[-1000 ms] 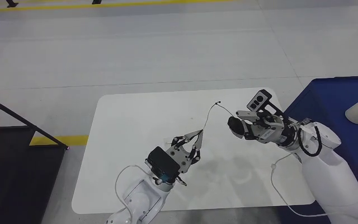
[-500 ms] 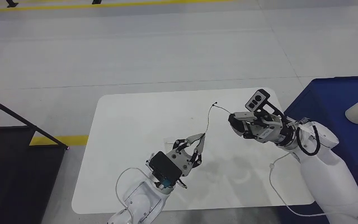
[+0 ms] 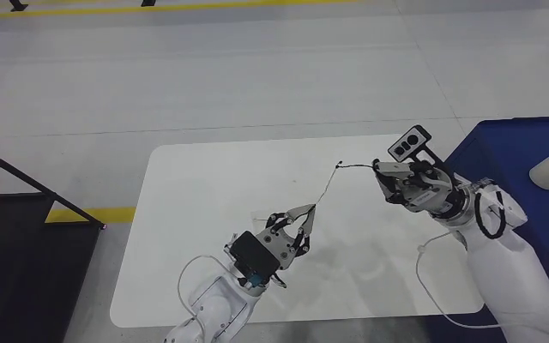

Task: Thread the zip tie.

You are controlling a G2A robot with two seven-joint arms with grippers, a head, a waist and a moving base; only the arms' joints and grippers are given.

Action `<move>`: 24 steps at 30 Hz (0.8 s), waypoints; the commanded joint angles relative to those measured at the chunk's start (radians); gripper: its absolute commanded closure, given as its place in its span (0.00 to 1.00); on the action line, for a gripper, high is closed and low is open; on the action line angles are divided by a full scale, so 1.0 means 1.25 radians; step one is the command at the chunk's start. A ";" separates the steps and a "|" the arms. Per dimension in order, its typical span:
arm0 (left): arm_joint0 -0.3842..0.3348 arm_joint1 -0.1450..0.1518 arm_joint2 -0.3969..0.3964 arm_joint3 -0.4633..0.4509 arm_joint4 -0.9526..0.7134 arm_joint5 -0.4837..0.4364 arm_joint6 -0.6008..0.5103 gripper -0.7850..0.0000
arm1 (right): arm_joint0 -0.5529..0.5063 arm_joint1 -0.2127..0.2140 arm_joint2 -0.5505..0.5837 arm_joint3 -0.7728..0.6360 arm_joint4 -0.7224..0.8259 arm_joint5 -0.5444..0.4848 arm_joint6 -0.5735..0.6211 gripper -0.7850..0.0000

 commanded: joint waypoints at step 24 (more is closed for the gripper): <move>0.020 0.003 -0.020 -0.012 0.012 -0.002 0.029 1.00 | -0.009 -0.005 0.066 0.008 0.017 0.027 -0.020 1.00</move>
